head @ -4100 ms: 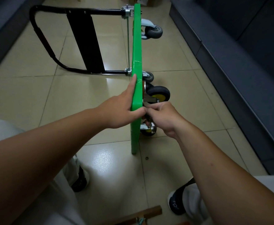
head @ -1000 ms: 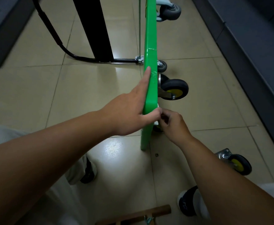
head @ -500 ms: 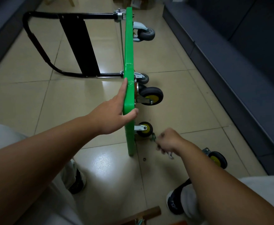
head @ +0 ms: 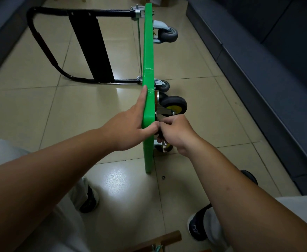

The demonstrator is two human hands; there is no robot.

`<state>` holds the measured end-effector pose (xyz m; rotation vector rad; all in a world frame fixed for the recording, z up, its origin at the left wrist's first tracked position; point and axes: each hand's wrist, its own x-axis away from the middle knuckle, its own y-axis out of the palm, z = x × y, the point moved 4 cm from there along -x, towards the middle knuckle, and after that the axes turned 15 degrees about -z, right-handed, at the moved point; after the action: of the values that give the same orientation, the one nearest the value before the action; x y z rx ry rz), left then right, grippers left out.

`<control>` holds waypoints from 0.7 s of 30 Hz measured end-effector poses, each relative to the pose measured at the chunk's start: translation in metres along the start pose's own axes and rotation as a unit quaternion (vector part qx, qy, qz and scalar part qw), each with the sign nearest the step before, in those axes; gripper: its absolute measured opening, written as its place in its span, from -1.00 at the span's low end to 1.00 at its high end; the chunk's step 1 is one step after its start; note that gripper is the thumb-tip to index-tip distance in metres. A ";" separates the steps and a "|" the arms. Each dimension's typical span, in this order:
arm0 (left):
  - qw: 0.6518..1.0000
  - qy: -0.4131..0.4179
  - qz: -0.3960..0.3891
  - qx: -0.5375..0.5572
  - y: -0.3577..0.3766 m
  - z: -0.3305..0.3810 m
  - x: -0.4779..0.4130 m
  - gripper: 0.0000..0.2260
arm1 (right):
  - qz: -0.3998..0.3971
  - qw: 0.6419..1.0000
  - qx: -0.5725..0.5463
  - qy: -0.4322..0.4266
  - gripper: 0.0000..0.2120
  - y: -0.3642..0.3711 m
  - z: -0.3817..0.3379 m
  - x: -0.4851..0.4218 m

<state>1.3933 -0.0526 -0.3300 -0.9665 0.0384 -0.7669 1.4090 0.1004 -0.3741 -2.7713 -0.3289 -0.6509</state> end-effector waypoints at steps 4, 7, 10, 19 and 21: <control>1.000 0.000 -0.001 -0.003 0.000 -0.001 -0.001 -0.10 | -0.037 0.998 -0.039 -0.027 -0.80 -0.003 0.005 -0.002; 1.000 -0.003 0.002 -0.011 0.000 -0.001 -0.002 -0.11 | -0.069 0.994 -0.056 -0.060 -0.81 -0.001 0.012 -0.002; 1.000 -0.005 0.008 -0.016 0.000 -0.003 -0.003 -0.11 | -0.077 0.993 -0.047 -0.073 -0.80 0.003 0.023 -0.004; 0.999 -0.008 0.019 -0.029 -0.006 -0.005 -0.004 -0.13 | -0.038 0.986 -0.086 -0.135 -0.64 0.002 0.054 -0.013; 0.999 -0.016 0.026 -0.039 -0.005 -0.005 -0.004 -0.14 | -0.024 0.986 -0.083 -0.141 -0.64 -0.001 0.061 -0.018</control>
<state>1.3862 -0.0554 -0.3300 -1.0484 0.0653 -0.7066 1.4178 0.1174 -0.4344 -3.0289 -0.4184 -0.3058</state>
